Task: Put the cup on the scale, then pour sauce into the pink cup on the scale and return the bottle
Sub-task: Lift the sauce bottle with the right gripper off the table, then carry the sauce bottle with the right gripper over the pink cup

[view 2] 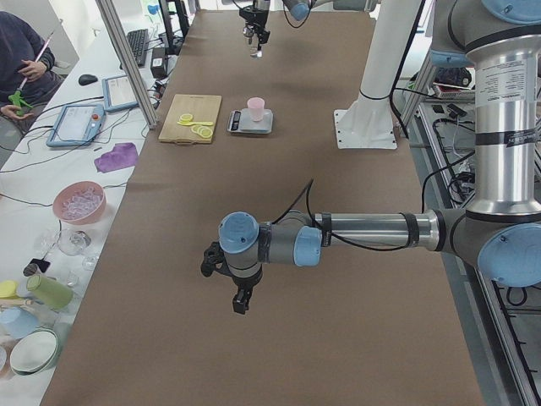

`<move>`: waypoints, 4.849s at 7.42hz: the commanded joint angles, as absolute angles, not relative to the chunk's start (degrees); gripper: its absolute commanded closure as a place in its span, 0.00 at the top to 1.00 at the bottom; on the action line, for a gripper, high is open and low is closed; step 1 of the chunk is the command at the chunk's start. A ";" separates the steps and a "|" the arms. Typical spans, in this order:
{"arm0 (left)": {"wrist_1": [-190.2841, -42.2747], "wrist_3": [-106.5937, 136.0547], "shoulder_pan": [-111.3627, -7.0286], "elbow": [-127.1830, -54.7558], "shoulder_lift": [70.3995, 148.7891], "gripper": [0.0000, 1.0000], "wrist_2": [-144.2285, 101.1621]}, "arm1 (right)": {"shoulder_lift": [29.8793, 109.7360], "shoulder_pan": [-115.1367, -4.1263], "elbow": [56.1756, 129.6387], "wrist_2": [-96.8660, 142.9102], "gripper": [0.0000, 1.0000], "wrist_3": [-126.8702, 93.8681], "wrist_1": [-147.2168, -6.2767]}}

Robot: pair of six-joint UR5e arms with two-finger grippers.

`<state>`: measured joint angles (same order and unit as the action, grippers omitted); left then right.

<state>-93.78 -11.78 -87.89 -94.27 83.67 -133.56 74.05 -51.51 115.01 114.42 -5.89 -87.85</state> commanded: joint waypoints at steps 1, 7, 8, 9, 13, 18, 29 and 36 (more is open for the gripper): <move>-93.69 -11.78 -87.89 -94.22 83.67 0.98 -133.59 | 67.61 -48.26 115.58 108.48 0.00 -5.98 -99.45; -93.60 -11.69 -87.80 -93.78 83.76 0.98 -133.59 | 61.97 -37.89 115.49 91.43 0.00 -5.80 -114.06; -93.60 -11.69 -87.80 -93.61 83.76 0.98 -133.59 | 60.48 -36.40 115.14 89.67 0.00 -5.80 -116.43; -93.60 -11.69 -87.89 -93.60 83.67 0.98 -133.59 | 58.73 -35.69 114.88 87.91 0.00 -5.37 -119.41; -93.69 -11.95 -87.89 -93.69 81.57 0.98 -133.59 | 54.33 -33.84 108.48 84.91 0.00 -3.87 -120.32; -93.87 -12.30 -87.98 -93.69 79.01 0.98 -133.59 | 46.78 -32.52 102.41 84.20 0.00 -3.87 -125.93; -93.95 -12.39 -88.86 -92.64 77.08 0.98 -133.59 | 34.98 -30.15 88.68 80.69 0.00 -3.96 -136.32; -95.98 -12.39 -89.21 -90.26 77.08 0.98 -133.59 | 34.98 -29.27 88.68 79.28 0.00 -4.31 -139.13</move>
<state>-95.95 -12.39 -89.14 -90.31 77.07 -133.59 35.02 -29.33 88.68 79.32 -4.22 -139.13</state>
